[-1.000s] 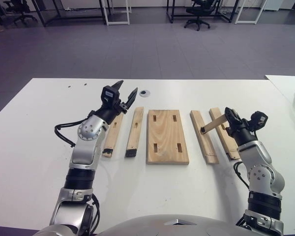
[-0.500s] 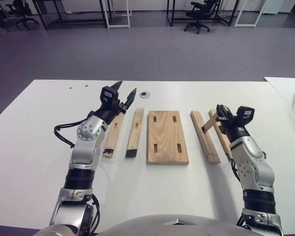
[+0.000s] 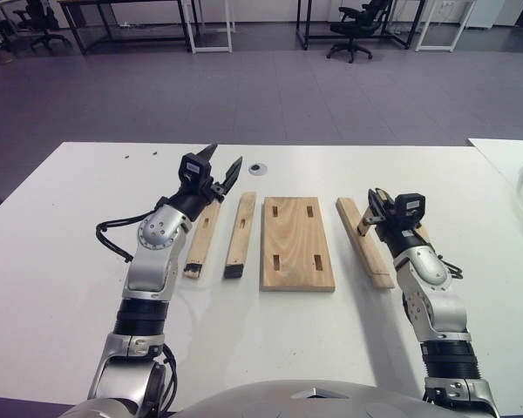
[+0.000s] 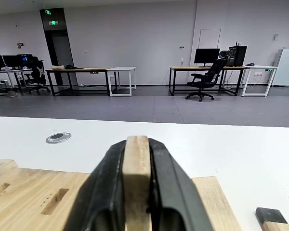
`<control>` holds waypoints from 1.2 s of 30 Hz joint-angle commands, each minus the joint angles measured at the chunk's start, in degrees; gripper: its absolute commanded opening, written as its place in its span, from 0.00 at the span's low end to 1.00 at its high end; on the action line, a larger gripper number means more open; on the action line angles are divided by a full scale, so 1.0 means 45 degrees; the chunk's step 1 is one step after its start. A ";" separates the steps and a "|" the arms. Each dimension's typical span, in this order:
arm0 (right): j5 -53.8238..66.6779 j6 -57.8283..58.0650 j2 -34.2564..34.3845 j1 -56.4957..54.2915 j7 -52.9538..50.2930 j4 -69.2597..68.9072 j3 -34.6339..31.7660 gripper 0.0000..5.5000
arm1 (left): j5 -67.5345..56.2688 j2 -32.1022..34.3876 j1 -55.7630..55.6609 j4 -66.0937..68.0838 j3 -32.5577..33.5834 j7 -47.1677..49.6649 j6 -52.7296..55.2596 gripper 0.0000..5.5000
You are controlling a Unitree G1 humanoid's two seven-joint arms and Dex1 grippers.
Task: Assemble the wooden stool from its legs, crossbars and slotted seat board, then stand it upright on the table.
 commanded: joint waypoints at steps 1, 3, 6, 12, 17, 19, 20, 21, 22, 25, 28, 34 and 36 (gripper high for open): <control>-0.0385 0.0996 -0.0146 0.0352 0.0115 0.0450 0.0159 0.15 | 0.0149 -0.0063 -0.0147 0.0240 -0.0011 0.0175 -0.0118 0.55; -0.0374 0.1204 -0.0106 0.0202 0.0144 0.0203 0.0089 0.23 | 0.0153 -0.0097 -0.0142 0.0266 -0.0040 0.0227 -0.0163 0.55; -0.0443 0.1627 -0.0119 0.0060 0.0210 -0.0080 0.0050 0.33 | 0.0194 -0.0082 -0.0047 0.0322 -0.0052 0.0288 -0.0285 0.55; -0.0175 0.4602 -0.0456 0.0177 0.0091 -0.0903 -0.0098 0.53 | 0.0257 -0.0089 0.0047 0.0258 -0.0127 0.0323 -0.0320 0.55; -0.0169 0.6524 -0.0602 0.0390 0.0117 -0.1248 -0.0122 0.69 | 0.0319 -0.0154 0.0130 0.0163 -0.0239 0.0361 -0.0282 0.55; -0.0121 0.7120 -0.0668 0.0505 0.0325 -0.1462 0.0042 0.69 | 0.0343 -0.0183 0.0171 0.0123 -0.0273 0.0369 -0.0275 0.55; -0.0138 0.7437 -0.0716 0.0562 0.0409 -0.1562 0.0142 0.69 | 0.0365 -0.0205 0.0190 0.0119 -0.0291 0.0371 -0.0277 0.55; -0.0132 0.7750 -0.0750 0.0589 0.0467 -0.1641 0.0190 0.65 | 0.0392 -0.0235 0.0206 0.0124 -0.0316 0.0369 -0.0279 0.55; -0.0173 0.8021 -0.0796 0.0601 0.0450 -0.1721 0.0173 0.61 | 0.0420 -0.0263 0.0224 0.0104 -0.0353 0.0369 -0.0266 0.55; -0.0419 0.8429 -0.0989 0.0543 0.0359 -0.1712 0.0086 0.50 | 0.0478 -0.0307 0.0243 0.0055 -0.0421 0.0383 -0.0219 0.55; -0.0637 0.8496 -0.1082 0.0586 0.0277 -0.1475 0.0052 0.40 | 0.0510 -0.0339 0.0192 0.0084 -0.0432 0.0391 -0.0218 0.55; -0.0306 0.8103 -0.0675 -0.0200 -0.0004 -0.2062 -0.0617 0.37 | -0.0508 -0.0925 -0.0245 -0.0208 -0.0312 0.0159 0.0633 0.59; 0.0087 0.7348 -0.0628 -0.0676 0.0480 -0.2739 -0.0699 0.37 | -0.1464 -0.1307 -0.0573 -0.0362 -0.0515 -0.0219 0.2020 0.65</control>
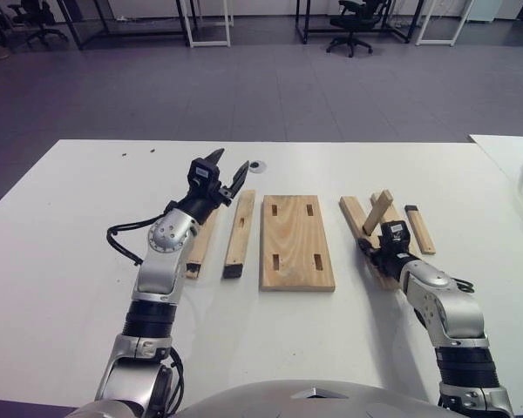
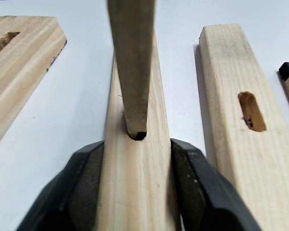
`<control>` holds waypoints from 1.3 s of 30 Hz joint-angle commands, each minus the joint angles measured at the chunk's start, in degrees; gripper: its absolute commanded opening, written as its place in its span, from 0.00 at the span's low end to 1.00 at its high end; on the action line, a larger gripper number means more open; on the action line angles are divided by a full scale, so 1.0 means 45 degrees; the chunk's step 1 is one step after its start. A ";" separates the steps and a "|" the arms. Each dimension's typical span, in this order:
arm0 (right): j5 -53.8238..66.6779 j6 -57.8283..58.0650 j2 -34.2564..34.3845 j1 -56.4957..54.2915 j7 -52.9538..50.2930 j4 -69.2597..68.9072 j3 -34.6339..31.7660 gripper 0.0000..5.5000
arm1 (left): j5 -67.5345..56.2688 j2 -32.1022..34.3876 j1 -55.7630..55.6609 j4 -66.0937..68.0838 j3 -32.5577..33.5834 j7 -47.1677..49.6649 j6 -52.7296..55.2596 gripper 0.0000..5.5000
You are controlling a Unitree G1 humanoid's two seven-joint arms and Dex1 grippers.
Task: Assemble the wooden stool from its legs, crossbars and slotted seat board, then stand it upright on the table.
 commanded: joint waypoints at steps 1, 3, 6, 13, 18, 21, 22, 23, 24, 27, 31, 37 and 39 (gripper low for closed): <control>0.0619 -0.1312 -0.0059 -0.1023 0.1040 -0.1456 -0.0058 0.37 | -0.3398 -0.1343 -0.1004 -0.0472 0.0381 -0.0038 0.3738 0.68; 0.0754 -0.2207 -0.0441 -0.1115 0.2140 -0.1912 0.0411 0.37 | -0.6552 -0.2370 -0.1609 -0.0513 0.1364 0.0601 0.6706 0.73; 0.0741 -0.3474 -0.0882 -0.1200 0.3496 -0.2570 0.0975 0.37 | -0.9424 -0.3054 -0.2537 0.0263 0.2781 0.1931 0.9108 0.73; 0.1361 -0.4164 -0.0914 -0.1135 0.4694 -0.3759 0.1675 0.37 | -1.2191 -0.3496 -0.2932 0.0422 0.3945 0.3697 1.1227 0.73; 0.1308 -0.4233 -0.0877 -0.1210 0.5036 -0.3871 0.2156 0.37 | -1.2153 -0.3467 -0.2662 0.0011 0.3512 0.3675 1.1264 0.66; 0.1190 -0.4220 -0.0852 -0.1157 0.4901 -0.3894 0.2207 0.37 | -1.2029 -0.3432 -0.2355 -0.0288 0.3333 0.3531 1.1059 0.57; 0.1136 -0.4238 -0.0849 -0.1125 0.4874 -0.3883 0.2233 0.37 | -1.2102 -0.3459 -0.2239 -0.0404 0.3325 0.3506 1.1010 0.53; 0.1085 -0.4251 -0.0842 -0.1093 0.4862 -0.3873 0.2294 0.37 | -1.2232 -0.3480 -0.2114 -0.0545 0.3332 0.3521 1.1001 0.50; 0.1060 -0.4264 -0.0847 -0.1040 0.4863 -0.3889 0.2336 0.37 | -1.2386 -0.3536 -0.2004 -0.0669 0.3342 0.3557 1.1001 0.47; 0.1085 -0.4261 -0.0851 -0.0998 0.4882 -0.3951 0.2425 0.37 | -1.2971 -0.3721 -0.1778 -0.0974 0.3525 0.3664 1.1016 0.39; 0.1123 -0.4271 -0.0869 -0.1019 0.4938 -0.3965 0.2462 0.37 | -1.3085 -0.3669 -0.1686 -0.0995 0.3492 0.3768 1.0918 0.27; 0.1267 -0.4151 -0.0837 -0.0952 0.4908 -0.4147 0.2495 0.44 | -1.3030 -0.3637 -0.1349 -0.1372 0.3473 0.3754 1.0623 0.20; 0.1363 -0.4074 -0.0850 -0.0719 0.4919 -0.4299 0.2582 0.53 | -1.3018 -0.3690 -0.0954 -0.1719 0.3921 0.4066 1.0052 0.18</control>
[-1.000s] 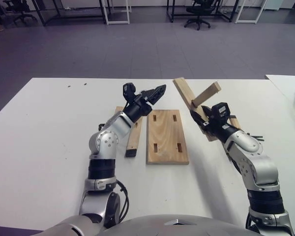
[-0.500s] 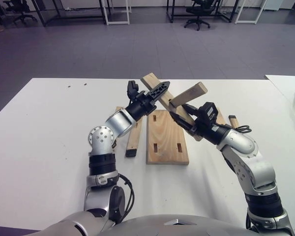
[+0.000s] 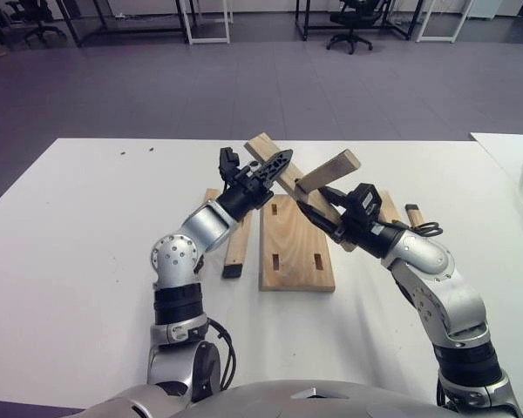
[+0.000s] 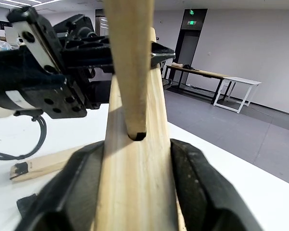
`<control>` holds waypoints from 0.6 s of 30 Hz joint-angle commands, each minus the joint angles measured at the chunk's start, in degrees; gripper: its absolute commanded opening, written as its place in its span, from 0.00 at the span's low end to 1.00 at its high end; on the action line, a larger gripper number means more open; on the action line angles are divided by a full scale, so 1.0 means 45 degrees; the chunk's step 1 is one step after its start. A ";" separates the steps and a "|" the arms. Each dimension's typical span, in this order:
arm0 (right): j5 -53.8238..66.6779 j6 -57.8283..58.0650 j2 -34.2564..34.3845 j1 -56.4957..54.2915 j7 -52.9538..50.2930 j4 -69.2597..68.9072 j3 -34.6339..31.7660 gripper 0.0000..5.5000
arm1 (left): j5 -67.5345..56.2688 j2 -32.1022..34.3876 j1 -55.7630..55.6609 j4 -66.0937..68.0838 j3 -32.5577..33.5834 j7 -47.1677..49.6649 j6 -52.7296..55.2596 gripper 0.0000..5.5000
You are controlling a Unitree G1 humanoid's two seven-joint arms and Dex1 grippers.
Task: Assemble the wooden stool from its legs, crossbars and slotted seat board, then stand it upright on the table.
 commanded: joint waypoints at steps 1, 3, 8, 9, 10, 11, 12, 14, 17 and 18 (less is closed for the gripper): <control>0.0181 0.0070 -0.0050 0.0530 -0.0087 -0.0384 0.0033 0.57 | -0.0224 -0.0044 0.0822 -0.0941 0.0795 0.0756 -0.1011 0.18; 0.0042 0.0052 -0.0182 0.1089 -0.0317 -0.0408 -0.0202 0.65 | 0.0144 0.0236 0.1525 -0.2171 0.1030 0.1467 -0.1440 0.18; -0.1308 -0.0316 -0.0816 0.2494 -0.1079 0.0667 -0.0665 0.65 | 0.2208 0.1349 0.4082 -0.5823 0.0442 0.2638 -0.2064 0.18; -0.1795 -0.0286 -0.1011 0.2619 -0.1267 0.1058 -0.0481 0.65 | 0.2379 0.1494 0.4477 -0.6079 0.0285 0.2724 -0.2025 0.18; -0.2430 -0.0326 -0.1261 0.2743 -0.1438 0.1520 -0.0211 0.65 | 0.2496 0.1592 0.4825 -0.6348 0.0145 0.2926 -0.1921 0.18; -0.2974 -0.0375 -0.1446 0.2814 -0.1540 0.1991 0.0059 0.65 | 0.2694 0.1669 0.5111 -0.6656 -0.0017 0.3151 -0.1869 0.18; -0.3405 -0.0426 -0.1550 0.2898 -0.1593 0.2337 0.0346 0.65 | 0.2877 0.1769 0.5292 -0.6886 -0.0128 0.3362 -0.1875 0.18; -0.3927 -0.0380 -0.1599 0.3095 -0.1667 0.2706 0.0755 0.65 | 0.3186 0.1936 0.5542 -0.6968 -0.0208 0.3500 -0.1992 0.18; -0.4291 -0.0270 -0.1652 0.3472 -0.1432 0.2774 0.1234 0.65 | 0.3213 0.1847 0.5924 -0.6710 -0.0369 0.3540 -0.1948 0.18; -0.4296 -0.0258 -0.1593 0.3462 -0.1340 0.2737 0.1339 0.65 | 0.3090 0.1783 0.5949 -0.6607 -0.0350 0.3566 -0.1938 0.18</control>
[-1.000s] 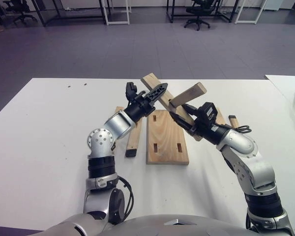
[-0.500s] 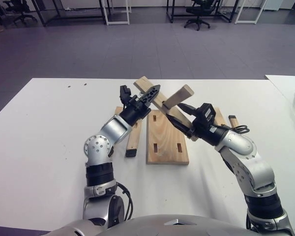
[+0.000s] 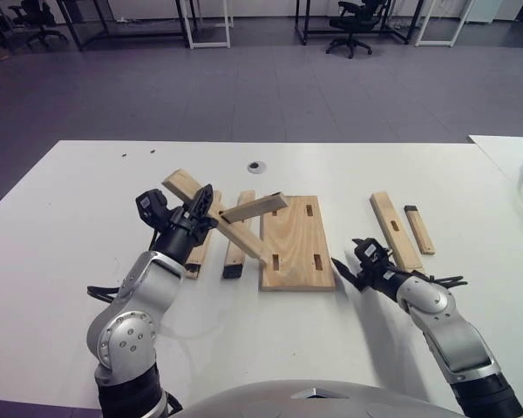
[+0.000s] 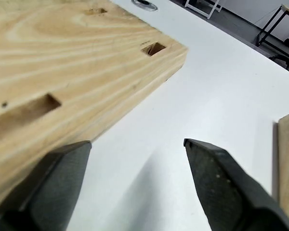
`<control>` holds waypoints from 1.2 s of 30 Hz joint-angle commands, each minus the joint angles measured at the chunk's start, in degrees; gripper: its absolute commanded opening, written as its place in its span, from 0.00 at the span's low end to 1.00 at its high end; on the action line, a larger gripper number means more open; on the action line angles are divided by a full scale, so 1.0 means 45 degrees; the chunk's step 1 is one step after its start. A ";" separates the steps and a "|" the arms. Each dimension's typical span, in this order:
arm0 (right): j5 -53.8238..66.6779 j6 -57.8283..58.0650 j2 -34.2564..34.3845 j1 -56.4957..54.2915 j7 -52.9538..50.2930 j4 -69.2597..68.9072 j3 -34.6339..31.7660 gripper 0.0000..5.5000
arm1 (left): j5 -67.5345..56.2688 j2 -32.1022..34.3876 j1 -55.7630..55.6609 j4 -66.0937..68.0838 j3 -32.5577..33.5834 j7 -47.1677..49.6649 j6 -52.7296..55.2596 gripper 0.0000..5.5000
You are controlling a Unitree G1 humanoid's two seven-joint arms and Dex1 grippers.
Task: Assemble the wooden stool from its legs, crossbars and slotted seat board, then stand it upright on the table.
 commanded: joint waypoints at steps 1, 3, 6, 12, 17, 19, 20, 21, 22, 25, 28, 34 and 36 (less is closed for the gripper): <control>-0.0160 0.0152 -0.0002 0.0234 0.0279 0.0031 0.0522 0.65 | -0.0137 -0.0050 0.0323 0.0367 -0.0114 0.0172 0.0021 0.18; -0.0143 0.0103 0.0074 0.0090 0.0504 0.0051 0.0848 0.65 | -0.0205 -0.0067 0.0384 0.0459 -0.0111 0.0188 -0.0072 0.18; 0.0010 -0.0007 0.0332 -0.0172 0.0629 0.0162 0.1089 0.65 | 0.0113 0.0082 0.0408 0.0460 -0.0305 0.0099 -0.0284 0.18; 0.0711 -0.0133 0.1352 -0.0725 0.0632 0.0108 0.1083 0.65 | 0.2114 0.1268 0.0993 0.0247 -0.1446 -0.0747 -0.0873 0.18; 0.1096 -0.0350 0.1976 -0.0826 0.0763 -0.0097 0.1115 0.65 | 0.4272 0.2103 0.1017 0.0987 -0.3313 -0.2328 -0.2173 0.18; 0.1037 -0.0424 0.1851 -0.0857 0.0726 0.0040 0.0880 0.65 | 0.4816 0.2321 0.1284 0.1435 -0.3715 -0.2839 -0.2510 0.18; 0.1052 -0.0457 0.1772 -0.0868 0.0692 0.0102 0.0734 0.65 | 0.5205 0.2556 0.1395 0.1598 -0.3973 -0.3093 -0.2682 0.18; 0.1070 -0.0503 0.1703 -0.0867 0.0651 0.0159 0.0576 0.65 | 0.5599 0.2753 0.1405 0.1778 -0.4288 -0.3355 -0.2853 0.18; 0.1083 -0.0542 0.1661 -0.0863 0.0616 0.0211 0.0458 0.65 | 0.5845 0.2809 0.1361 0.1937 -0.4514 -0.3533 -0.2972 0.18; 0.0959 -0.0745 0.1521 -0.0919 0.0589 0.0527 0.0267 0.65 | 0.6164 0.2217 0.0683 0.2242 -0.4776 -0.3478 -0.3387 0.18; 0.0918 -0.0879 0.1482 -0.0980 0.0437 0.0777 -0.0049 0.65 | 0.5441 0.1622 -0.0661 0.1817 -0.3711 -0.3119 -0.3473 0.18; 0.0742 -0.0781 0.1769 -0.1239 -0.0556 0.1488 -0.0806 0.65 | 0.2043 0.1178 -0.1556 0.0836 -0.2781 -0.3679 -0.1772 0.36; 0.0781 -0.0756 0.1807 -0.1386 -0.0853 0.1666 -0.1135 0.65 | 0.1469 0.1537 -0.1545 0.0605 -0.2785 -0.3937 -0.1266 0.44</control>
